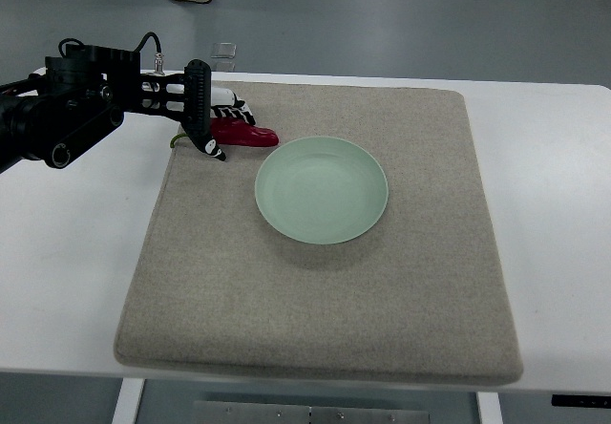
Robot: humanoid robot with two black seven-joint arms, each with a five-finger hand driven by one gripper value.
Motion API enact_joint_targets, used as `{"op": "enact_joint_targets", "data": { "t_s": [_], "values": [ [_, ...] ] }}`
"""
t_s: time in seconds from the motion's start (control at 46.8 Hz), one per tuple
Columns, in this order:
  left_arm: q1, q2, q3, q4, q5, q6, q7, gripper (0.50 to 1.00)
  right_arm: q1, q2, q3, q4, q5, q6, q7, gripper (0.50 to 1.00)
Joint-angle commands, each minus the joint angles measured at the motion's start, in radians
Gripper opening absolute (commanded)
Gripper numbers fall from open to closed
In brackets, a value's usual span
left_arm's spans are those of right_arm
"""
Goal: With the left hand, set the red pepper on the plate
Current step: 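Close the left hand fingers around the red pepper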
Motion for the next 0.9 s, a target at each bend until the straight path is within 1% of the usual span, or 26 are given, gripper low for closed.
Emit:
{"op": "enact_joint_targets", "data": {
  "t_s": [0.0, 0.064, 0.086, 0.214, 0.257, 0.299, 0.342, 0.406, 0.706, 0.877],
  "values": [
    [0.000, 0.000, 0.000, -0.001, 0.000, 0.000, 0.000, 0.787, 0.000, 0.000, 0.000, 0.000, 0.000, 0.000, 0.000, 0.928],
    [0.000, 0.000, 0.000, -0.001, 0.000, 0.000, 0.000, 0.776, 0.000, 0.000, 0.000, 0.000, 0.001, 0.000, 0.000, 0.928],
    [0.000, -0.002, 0.000, -0.001, 0.002, 0.000, 0.000, 0.765, 0.000, 0.000, 0.000, 0.000, 0.000, 0.000, 0.000, 0.928],
    [0.000, 0.000, 0.000, -0.001, 0.003, -0.005, 0.000, 0.630, 0.000, 0.000, 0.000, 0.000, 0.001, 0.000, 0.000, 0.928],
    [0.000, 0.000, 0.002, -0.001, 0.003, -0.005, 0.000, 0.594, 0.000, 0.000, 0.000, 0.000, 0.001, 0.000, 0.000, 0.928],
    [0.000, 0.000, 0.002, -0.001, 0.003, -0.005, 0.000, 0.570, 0.000, 0.000, 0.000, 0.000, 0.001, 0.000, 0.000, 0.928],
    [-0.002, 0.000, 0.002, -0.001, 0.003, -0.005, 0.000, 0.531, 0.000, 0.000, 0.000, 0.000, 0.000, 0.000, 0.000, 0.928],
    [-0.002, 0.000, 0.002, -0.001, 0.003, -0.005, 0.000, 0.503, 0.000, 0.000, 0.000, 0.000, 0.001, 0.000, 0.000, 0.928],
    [-0.003, 0.002, 0.000, 0.004, 0.000, -0.005, 0.000, 0.500, 0.000, 0.000, 0.000, 0.000, 0.001, 0.000, 0.000, 0.928],
    [-0.005, 0.002, -0.015, 0.003, -0.005, 0.007, 0.000, 0.500, 0.000, 0.000, 0.000, 0.000, 0.001, 0.000, 0.000, 0.928]
  ]
}}
